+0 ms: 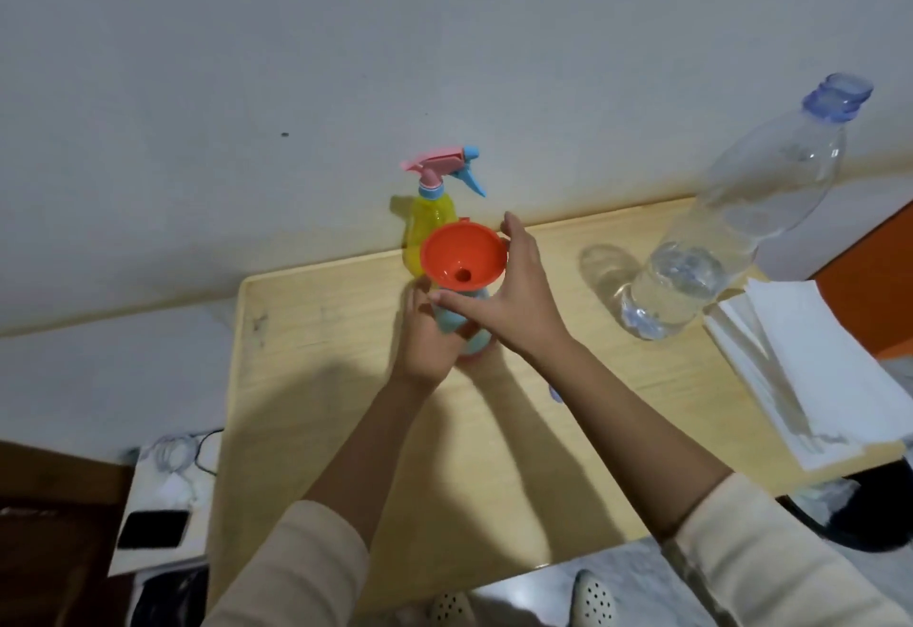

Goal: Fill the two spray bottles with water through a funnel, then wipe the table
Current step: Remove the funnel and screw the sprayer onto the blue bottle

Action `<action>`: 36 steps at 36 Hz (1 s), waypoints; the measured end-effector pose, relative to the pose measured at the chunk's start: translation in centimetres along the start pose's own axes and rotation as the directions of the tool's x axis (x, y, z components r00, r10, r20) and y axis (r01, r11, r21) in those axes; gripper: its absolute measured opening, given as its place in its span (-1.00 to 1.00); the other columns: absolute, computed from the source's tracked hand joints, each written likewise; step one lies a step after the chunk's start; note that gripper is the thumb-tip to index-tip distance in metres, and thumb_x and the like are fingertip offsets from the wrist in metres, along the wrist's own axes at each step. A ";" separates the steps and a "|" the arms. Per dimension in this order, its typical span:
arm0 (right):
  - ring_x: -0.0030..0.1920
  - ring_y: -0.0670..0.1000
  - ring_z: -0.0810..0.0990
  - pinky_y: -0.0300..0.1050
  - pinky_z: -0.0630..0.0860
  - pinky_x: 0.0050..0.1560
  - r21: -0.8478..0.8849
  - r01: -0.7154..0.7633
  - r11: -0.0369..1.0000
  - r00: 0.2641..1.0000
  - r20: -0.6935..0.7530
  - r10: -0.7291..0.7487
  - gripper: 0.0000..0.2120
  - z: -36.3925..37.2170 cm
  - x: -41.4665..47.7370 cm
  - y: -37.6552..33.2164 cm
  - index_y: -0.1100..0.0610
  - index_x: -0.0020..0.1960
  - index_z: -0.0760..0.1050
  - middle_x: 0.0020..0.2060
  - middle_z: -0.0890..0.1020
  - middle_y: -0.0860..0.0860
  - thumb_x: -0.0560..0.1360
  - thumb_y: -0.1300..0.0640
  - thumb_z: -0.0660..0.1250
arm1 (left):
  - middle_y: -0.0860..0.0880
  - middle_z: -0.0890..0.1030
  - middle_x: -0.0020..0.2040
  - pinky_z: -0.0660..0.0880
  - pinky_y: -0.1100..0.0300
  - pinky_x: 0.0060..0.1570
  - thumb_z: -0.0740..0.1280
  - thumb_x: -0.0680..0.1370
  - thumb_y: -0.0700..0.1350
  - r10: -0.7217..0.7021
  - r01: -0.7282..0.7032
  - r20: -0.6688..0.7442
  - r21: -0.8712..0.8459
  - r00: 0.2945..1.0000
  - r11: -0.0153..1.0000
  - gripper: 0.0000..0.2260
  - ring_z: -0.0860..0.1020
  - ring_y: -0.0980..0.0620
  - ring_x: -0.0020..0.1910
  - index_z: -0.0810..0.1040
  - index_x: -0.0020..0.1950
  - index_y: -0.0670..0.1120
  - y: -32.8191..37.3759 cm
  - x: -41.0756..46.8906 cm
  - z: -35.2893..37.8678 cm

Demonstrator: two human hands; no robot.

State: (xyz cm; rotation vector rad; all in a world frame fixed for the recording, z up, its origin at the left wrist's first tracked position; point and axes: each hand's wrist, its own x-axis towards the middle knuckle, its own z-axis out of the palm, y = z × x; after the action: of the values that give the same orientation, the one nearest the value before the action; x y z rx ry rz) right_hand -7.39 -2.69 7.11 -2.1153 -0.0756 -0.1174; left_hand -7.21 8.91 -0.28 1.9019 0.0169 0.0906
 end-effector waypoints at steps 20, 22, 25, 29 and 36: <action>0.15 -0.10 0.46 -0.31 0.43 0.07 0.179 -0.091 0.980 0.968 -0.217 0.130 -0.19 -6.6 2.0 0.2 0.05 0.36 0.31 0.19 0.45 -0.08 0.22 -0.07 0.58 | 0.09 0.42 0.17 0.43 0.06 0.24 0.39 0.37 0.15 -0.022 0.020 0.040 0.051 0.999 0.998 -0.41 0.44 0.06 0.20 0.38 0.34 0.00 -2.0 0.8 -0.3; 0.16 -0.08 0.44 -0.22 0.41 0.08 0.160 -0.161 0.974 0.958 -0.212 0.193 -0.18 -7.4 1.7 2.2 0.05 0.39 0.27 0.23 0.43 -0.06 0.25 -0.05 0.57 | 0.10 0.42 0.16 0.46 0.04 0.21 0.39 0.35 0.20 -0.026 0.024 0.040 0.050 0.999 0.998 -0.39 0.45 0.06 0.19 0.37 0.33 0.03 -2.3 0.8 -0.4; 0.17 -0.04 0.41 -0.18 0.36 0.09 0.124 -0.280 0.952 0.934 -0.193 0.300 -0.11 -7.6 1.1 5.7 0.11 0.43 0.19 0.29 0.40 0.02 0.24 -0.01 0.58 | 0.13 0.42 0.13 0.49 0.05 0.18 0.35 0.31 0.26 -0.016 0.015 0.052 0.019 0.999 1.000 -0.37 0.46 0.08 0.16 0.37 0.32 0.06 -2.3 0.6 -0.6; 0.22 0.04 0.44 -0.24 0.32 0.07 0.015 -0.372 0.928 0.914 -0.171 0.369 -0.14 -7.0 0.2 9.7 0.20 0.38 0.23 0.27 0.42 0.10 0.22 0.12 0.61 | 0.09 0.42 0.15 0.45 0.02 0.22 0.33 0.32 0.24 -0.007 0.006 0.056 0.016 0.998 1.000 -0.38 0.44 0.10 0.17 0.38 0.32 0.03 -2.6 0.6 -0.5; 0.23 0.11 0.41 -0.19 0.31 0.07 -0.195 -0.391 0.899 0.920 -0.118 0.374 -0.18 -5.5 0.3 12.8 0.19 0.35 0.25 0.25 0.35 0.13 0.23 0.05 0.59 | 0.08 0.41 0.16 0.46 -0.03 0.21 0.33 0.33 0.23 -0.026 0.025 0.056 0.009 0.998 1.000 -0.41 0.43 0.07 0.19 0.35 0.31 0.08 -2.6 0.4 -0.4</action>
State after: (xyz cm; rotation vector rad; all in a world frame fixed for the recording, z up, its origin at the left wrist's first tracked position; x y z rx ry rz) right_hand -6.07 -14.06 -0.87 -2.2967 0.4186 0.0300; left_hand -6.72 10.18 -2.60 1.9112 0.0039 0.0203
